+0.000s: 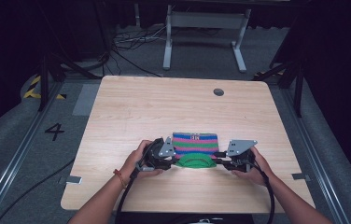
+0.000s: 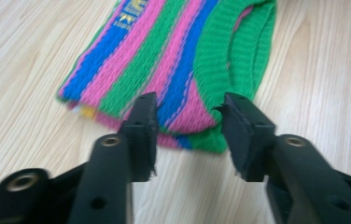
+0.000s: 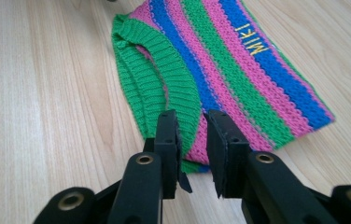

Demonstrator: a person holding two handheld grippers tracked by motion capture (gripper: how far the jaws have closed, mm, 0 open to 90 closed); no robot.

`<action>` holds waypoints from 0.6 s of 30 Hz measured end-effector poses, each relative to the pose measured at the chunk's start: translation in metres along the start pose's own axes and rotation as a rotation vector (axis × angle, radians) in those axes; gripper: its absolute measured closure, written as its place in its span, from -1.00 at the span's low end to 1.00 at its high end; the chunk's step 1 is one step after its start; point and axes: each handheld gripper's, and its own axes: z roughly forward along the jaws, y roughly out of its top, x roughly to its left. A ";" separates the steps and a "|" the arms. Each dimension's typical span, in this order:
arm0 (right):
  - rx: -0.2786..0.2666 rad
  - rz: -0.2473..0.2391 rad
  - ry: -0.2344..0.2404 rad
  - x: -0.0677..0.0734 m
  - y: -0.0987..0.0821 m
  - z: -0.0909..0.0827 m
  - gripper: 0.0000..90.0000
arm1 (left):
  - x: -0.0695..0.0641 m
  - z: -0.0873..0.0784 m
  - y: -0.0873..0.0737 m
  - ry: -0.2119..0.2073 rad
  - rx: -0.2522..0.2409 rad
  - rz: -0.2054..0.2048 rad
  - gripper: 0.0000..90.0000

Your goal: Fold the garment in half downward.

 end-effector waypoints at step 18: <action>0.028 0.068 -0.095 -0.002 -0.029 -0.042 0.30 | 0.001 -0.046 -0.051 0.093 0.065 -0.078 -0.22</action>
